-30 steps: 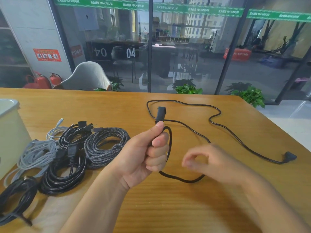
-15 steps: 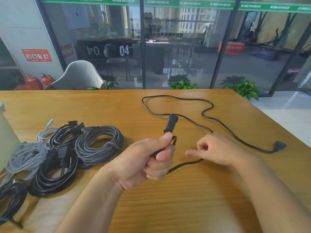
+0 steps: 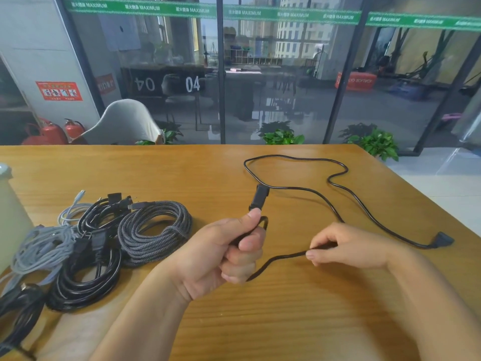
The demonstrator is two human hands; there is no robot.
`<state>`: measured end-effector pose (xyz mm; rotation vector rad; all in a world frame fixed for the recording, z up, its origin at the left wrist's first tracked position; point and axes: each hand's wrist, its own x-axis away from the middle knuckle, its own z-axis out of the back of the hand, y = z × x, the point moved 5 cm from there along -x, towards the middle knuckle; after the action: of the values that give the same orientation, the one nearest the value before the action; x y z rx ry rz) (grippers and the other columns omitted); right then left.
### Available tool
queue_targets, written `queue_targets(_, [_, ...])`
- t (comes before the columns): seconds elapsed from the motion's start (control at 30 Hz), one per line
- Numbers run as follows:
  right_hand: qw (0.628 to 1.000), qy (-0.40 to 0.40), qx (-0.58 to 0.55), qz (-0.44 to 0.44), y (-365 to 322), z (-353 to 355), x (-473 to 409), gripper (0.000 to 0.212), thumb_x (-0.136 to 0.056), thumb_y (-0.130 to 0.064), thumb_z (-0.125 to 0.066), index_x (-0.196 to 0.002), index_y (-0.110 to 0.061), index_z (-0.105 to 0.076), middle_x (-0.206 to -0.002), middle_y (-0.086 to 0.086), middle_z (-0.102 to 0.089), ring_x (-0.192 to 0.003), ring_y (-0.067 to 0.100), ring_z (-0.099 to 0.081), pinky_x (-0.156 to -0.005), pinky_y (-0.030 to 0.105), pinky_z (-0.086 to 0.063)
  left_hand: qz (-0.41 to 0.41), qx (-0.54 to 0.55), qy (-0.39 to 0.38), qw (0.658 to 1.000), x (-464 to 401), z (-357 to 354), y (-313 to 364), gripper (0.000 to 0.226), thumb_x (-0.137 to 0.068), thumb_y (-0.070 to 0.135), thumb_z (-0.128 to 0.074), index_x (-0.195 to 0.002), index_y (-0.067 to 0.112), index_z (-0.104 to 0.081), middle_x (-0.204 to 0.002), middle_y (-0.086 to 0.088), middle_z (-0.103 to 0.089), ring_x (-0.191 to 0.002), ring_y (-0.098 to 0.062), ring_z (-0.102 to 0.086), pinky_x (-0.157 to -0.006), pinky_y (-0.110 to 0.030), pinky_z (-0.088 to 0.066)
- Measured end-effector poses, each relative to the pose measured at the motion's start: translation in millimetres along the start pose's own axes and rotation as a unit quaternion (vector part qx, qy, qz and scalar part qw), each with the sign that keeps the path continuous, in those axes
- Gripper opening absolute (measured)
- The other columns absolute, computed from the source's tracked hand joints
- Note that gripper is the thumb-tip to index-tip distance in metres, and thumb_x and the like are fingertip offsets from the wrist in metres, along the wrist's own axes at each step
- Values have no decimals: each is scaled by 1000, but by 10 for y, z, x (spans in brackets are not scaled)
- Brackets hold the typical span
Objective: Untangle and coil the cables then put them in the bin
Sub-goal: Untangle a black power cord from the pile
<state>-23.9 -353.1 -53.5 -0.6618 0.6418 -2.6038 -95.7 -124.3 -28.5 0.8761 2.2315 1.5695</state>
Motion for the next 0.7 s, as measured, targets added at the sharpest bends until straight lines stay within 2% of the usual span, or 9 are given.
queue_targets(0.07, [998, 69, -2, -11, 11, 30, -77, 29, -96, -54, -65, -79, -33, -76, -74, -16, -67, -72, 4, -60, -78, 32, -49, 2, -10, -2, 1000, -18, -17, -17, 46, -98, 52, -45, -62, 24, -48, -52, 11, -25, -44, -5, -20, -47, -23, -15])
queue_targets(0.13, [987, 162, -4, -23, -56, 38, -146, 31, -95, -52, -67, -75, -29, -74, -71, -8, -69, -71, 11, -64, -69, 34, -51, 9, -24, -6, 1000, -55, -58, -61, 46, -99, 52, -45, -63, 24, -47, -53, 10, -25, -44, -6, -18, -45, -22, -17])
queue_targets(0.2, [958, 285, 9, -22, -194, 59, -133, 37, -93, -51, -70, -68, -24, -68, -56, -5, -60, -56, 14, -56, -53, 30, -41, 15, -43, 0, 999, -106, -97, -127, 48, -102, 52, -45, -64, 23, -48, -53, 9, -24, -45, -8, -17, -46, -22, -18])
queue_targets(0.27, [921, 389, -6, -8, -345, 76, -60, 37, -91, -48, -72, -65, -22, -64, -48, -9, -53, -48, 11, -47, -48, 28, -34, 21, -61, 23, 998, -170, -116, -210, 49, -104, 52, -45, -65, 22, -48, -55, 7, -22, -46, -9, -17, -47, -24, -18])
queue_targets(0.3, [909, 416, -32, 5, -397, 74, -32, 36, -91, -46, -73, -66, -21, -63, -47, -10, -51, -48, 11, -45, -48, 28, -33, 22, -69, 43, 996, -204, -116, -251, 49, -103, 53, -46, -65, 22, -48, -56, 5, -21, -47, -11, -16, -47, -25, -18])
queue_targets(0.4, [899, 417, -127, 51, -497, 45, -2, 33, -93, -37, -72, -67, -18, -65, -51, -9, -53, -50, 9, -44, -49, 24, -33, 13, -91, 119, 989, -280, -79, -342, 51, -104, 53, -45, -65, 21, -49, -59, 2, -20, -50, -15, -14, -49, -28, -14])
queue_targets(0.57, [905, 305, -287, 79, -598, -54, -49, 30, -99, -18, -56, -76, -16, -74, -59, -2, -50, -53, 14, -42, -51, 26, -34, -19, -103, 195, 975, -325, -8, -361, 53, -106, 52, -41, -67, 18, -51, -59, 2, -23, -51, -16, -16, -49, -26, -15])
queue_targets(0.63, [912, 275, -290, 96, -677, -105, -19, 29, -101, -16, -55, -79, -19, -74, -57, 1, -50, -51, 16, -44, -49, 28, -36, -28, -111, 219, 969, -320, 13, -350, 53, -106, 53, -40, -70, 16, -51, -58, 4, -24, -52, -15, -17, -50, -26, -15])
queue_targets(0.7, [919, 272, -260, 118, -777, -151, 38, 27, -101, -20, -59, -79, -24, -75, -50, -5, -54, -46, 15, -49, -49, 26, -43, -41, -122, 236, 963, -311, 31, -334, 54, -107, 54, -38, -71, 15, -51, -58, 4, -25, -52, -15, -19, -49, -25, -16])
